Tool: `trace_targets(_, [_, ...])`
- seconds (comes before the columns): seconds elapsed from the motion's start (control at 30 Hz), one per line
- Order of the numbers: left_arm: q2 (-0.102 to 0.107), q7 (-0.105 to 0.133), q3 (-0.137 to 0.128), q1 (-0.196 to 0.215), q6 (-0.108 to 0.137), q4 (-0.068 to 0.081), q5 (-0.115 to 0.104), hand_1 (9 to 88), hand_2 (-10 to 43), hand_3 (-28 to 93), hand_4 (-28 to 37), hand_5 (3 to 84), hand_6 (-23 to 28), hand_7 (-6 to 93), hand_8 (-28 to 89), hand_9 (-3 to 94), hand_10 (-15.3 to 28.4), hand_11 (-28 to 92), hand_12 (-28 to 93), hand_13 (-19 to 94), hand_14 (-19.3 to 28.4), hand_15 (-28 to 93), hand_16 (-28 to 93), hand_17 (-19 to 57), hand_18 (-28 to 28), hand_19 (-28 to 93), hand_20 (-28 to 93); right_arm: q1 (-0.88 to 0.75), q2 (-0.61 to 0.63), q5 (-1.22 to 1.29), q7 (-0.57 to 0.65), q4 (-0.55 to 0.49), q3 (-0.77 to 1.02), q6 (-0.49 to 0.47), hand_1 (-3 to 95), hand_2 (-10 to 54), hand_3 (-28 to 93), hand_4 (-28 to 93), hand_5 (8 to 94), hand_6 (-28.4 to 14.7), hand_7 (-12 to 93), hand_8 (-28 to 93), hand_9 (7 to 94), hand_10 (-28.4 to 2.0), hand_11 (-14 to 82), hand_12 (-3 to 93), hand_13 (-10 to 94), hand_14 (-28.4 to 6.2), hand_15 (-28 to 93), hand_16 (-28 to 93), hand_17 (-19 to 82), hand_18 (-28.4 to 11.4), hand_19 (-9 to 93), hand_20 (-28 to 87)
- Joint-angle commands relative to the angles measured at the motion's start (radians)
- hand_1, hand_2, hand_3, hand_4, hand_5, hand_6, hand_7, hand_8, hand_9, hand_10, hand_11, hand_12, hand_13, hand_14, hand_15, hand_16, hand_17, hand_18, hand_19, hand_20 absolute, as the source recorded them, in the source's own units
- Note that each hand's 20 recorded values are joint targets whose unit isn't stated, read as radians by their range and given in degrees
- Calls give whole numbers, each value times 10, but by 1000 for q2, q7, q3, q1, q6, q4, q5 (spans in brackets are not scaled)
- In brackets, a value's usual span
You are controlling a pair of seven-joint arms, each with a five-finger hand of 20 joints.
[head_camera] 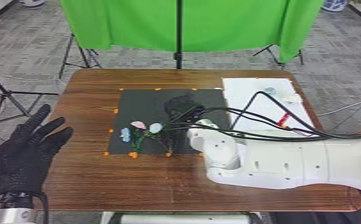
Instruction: Arrange flowers
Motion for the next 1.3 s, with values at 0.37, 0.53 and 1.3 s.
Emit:
trace_targets(0.37, [-2,-8,7,8,5,7,-5,197,61,784,-280,325,59,155,-103,317,161,350,97,247,240,653,-136,-87,210,557,274,-7,-11,4,-2,-19,23,-52,438,-95,735,-283,756,-2,161,1,856,-95,261,187,777,-65,610,189,260,-197,810,252])
trace_targets(0.53, [-4,-12,7,9,4,6,-6,198,60,785,-280,325,59,157,-104,318,161,354,93,248,239,656,-137,-87,209,560,271,-9,-8,8,-4,-24,32,-54,414,-95,752,-283,741,-4,155,-16,847,-98,265,181,770,-69,615,188,257,-200,809,255])
trace_targets(1.3, [-8,-28,10,5,10,5,-1,199,59,788,-281,325,56,168,-112,321,159,371,83,254,239,665,-143,-87,208,565,261,22,2,21,-5,-56,57,-2,358,-95,786,-281,709,-13,157,-117,835,-114,269,175,759,-76,629,182,245,-211,803,275])
